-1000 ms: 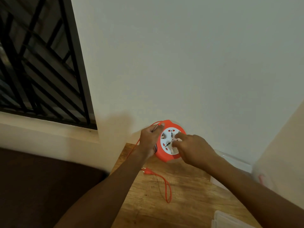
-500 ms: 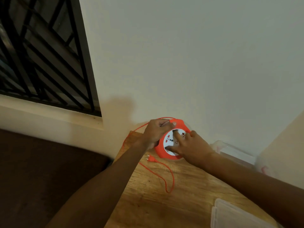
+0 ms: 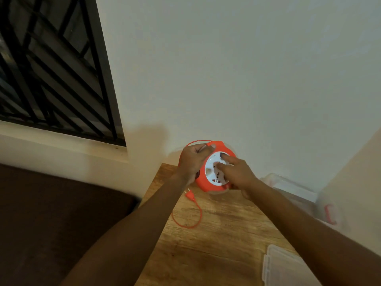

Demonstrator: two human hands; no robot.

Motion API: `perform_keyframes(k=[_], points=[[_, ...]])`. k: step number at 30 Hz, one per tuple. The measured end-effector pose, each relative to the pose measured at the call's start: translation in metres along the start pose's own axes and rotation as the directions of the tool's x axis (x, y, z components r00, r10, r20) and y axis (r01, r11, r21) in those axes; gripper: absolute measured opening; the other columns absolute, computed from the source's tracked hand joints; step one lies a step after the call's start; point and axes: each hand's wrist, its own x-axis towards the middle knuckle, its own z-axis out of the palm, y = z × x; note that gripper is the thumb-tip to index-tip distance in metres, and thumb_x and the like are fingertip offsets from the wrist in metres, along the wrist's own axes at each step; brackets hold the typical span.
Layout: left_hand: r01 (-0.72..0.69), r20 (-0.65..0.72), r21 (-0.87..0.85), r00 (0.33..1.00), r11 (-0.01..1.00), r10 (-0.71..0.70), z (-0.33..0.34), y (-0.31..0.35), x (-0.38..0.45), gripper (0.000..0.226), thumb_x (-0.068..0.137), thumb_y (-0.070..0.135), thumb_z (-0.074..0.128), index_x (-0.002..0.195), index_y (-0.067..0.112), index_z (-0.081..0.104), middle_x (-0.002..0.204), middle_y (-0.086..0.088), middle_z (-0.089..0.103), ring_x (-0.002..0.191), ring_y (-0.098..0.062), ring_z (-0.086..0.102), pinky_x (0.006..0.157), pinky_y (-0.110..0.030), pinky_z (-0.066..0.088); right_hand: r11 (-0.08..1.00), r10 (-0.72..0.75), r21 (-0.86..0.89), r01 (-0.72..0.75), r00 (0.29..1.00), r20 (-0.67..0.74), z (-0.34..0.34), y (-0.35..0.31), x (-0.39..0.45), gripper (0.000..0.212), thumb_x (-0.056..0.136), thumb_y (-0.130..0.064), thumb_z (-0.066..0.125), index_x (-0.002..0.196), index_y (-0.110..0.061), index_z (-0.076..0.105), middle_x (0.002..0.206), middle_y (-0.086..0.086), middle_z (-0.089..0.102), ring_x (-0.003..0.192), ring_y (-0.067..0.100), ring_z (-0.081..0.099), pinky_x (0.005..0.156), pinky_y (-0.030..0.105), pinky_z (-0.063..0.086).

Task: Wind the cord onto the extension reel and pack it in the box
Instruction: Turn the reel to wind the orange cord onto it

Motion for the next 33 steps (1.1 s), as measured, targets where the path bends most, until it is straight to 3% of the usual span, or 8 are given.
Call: perform_keyframes(k=[3, 5, 9, 12, 15, 17, 27, 33], points=[[-0.009, -0.03, 0.003, 1.0, 1.0, 0.01, -0.002, -0.006, -0.002, 0.042, 0.086, 0.042, 0.082, 0.087, 0.001, 0.077, 0.084, -0.026, 0.074, 0.073, -0.037, 0.068, 0.073, -0.051, 0.059, 0.907, 0.199, 0.353, -0.229, 0.973, 0.121, 0.007, 0.007, -0.008, 0.049, 0.088, -0.028, 0.066, 0.134, -0.038, 0.054, 0.098, 0.006, 0.071, 0.055, 0.013, 0.064, 0.048, 0.025, 0.047], [-0.023, -0.034, 0.016, 0.999, 1.0, 0.024, -0.005, -0.006, 0.0, 0.04, 0.09, 0.04, 0.08, 0.09, 0.0, 0.078, 0.089, -0.026, 0.077, 0.078, -0.049, 0.072, 0.075, -0.058, 0.062, 0.917, 0.166, 0.345, -0.198, 0.979, 0.121, 0.009, 0.012, -0.009, 0.059, 0.087, -0.025, 0.068, 0.14, -0.038, 0.047, 0.107, 0.007, 0.07, 0.062, 0.014, 0.069, 0.05, 0.027, 0.051], [-0.024, 0.017, 0.006, 1.0, 1.0, 0.024, -0.003, 0.006, 0.003, 0.025, 0.093, 0.036, 0.079, 0.088, 0.012, 0.083, 0.09, -0.018, 0.081, 0.082, -0.035, 0.079, 0.073, -0.052, 0.067, 0.912, -0.225, -0.352, 0.213, 0.974, 0.007, -0.003, 0.017, -0.008, 0.068, 0.084, -0.025, 0.066, 0.147, -0.023, 0.04, 0.131, 0.004, 0.06, 0.108, 0.028, 0.064, 0.082, 0.038, 0.055], [-0.053, 0.05, 0.067, 0.998, 0.996, 0.049, -0.006, 0.016, 0.006, 0.019, 0.094, 0.038, 0.078, 0.085, 0.022, 0.084, 0.085, -0.003, 0.083, 0.075, -0.022, 0.08, 0.064, -0.033, 0.063, 0.254, -0.611, -0.843, 0.474, 0.755, 0.241, -0.027, 0.016, -0.007, 0.047, 0.086, -0.023, 0.061, 0.132, -0.024, 0.056, 0.12, 0.008, 0.066, 0.092, 0.031, 0.067, 0.072, 0.037, 0.056], [-0.033, 0.106, 0.055, 0.994, 0.998, 0.027, -0.008, 0.022, 0.008, 0.026, 0.093, 0.042, 0.079, 0.098, 0.017, 0.084, 0.096, -0.01, 0.083, 0.084, -0.032, 0.081, 0.072, -0.043, 0.067, -0.241, -0.615, -0.755, 0.61, 0.505, 0.605, -0.04, 0.011, -0.007, 0.034, 0.078, -0.012, 0.075, 0.111, -0.018, 0.07, 0.132, 0.015, 0.058, 0.1, 0.036, 0.065, 0.065, 0.041, 0.058], [-0.022, 0.136, 0.08, 0.991, 0.997, 0.011, -0.007, 0.025, 0.009, 0.032, 0.093, 0.043, 0.078, 0.105, 0.014, 0.081, 0.098, -0.01, 0.083, 0.087, -0.032, 0.081, 0.076, -0.046, 0.067, -0.399, -0.545, -0.663, 0.634, 0.417, 0.727, -0.042, 0.008, -0.007, 0.039, 0.072, -0.015, 0.083, 0.109, -0.018, 0.072, 0.137, 0.017, 0.056, 0.105, 0.037, 0.063, 0.068, 0.044, 0.059], [-0.078, 0.224, 0.162, 0.974, 0.984, 0.04, -0.001, 0.041, 0.009, 0.026, 0.094, 0.041, 0.077, 0.101, 0.017, 0.081, 0.097, -0.006, 0.083, 0.087, -0.029, 0.081, 0.074, -0.04, 0.067, -0.437, -0.422, -0.741, 0.51, 0.61, 0.67, -0.027, 0.006, 0.003, 0.051, 0.097, -0.025, 0.058, 0.145, -0.024, 0.039, 0.158, 0.021, 0.018, 0.113, 0.046, 0.054, 0.095, 0.056, 0.048], [-0.045, 0.17, 0.162, 0.985, 0.986, 0.017, 0.004, 0.048, 0.016, 0.016, 0.097, 0.039, 0.074, 0.108, 0.029, 0.078, 0.096, 0.007, 0.084, 0.086, -0.02, 0.082, 0.067, -0.031, 0.065, -0.382, -0.447, -0.829, 0.41, 0.703, 0.553, -0.025, -0.008, 0.008, 0.068, 0.097, -0.034, 0.055, 0.152, -0.033, 0.014, 0.148, 0.028, 0.036, 0.117, 0.046, 0.055, 0.1, 0.053, 0.044]])
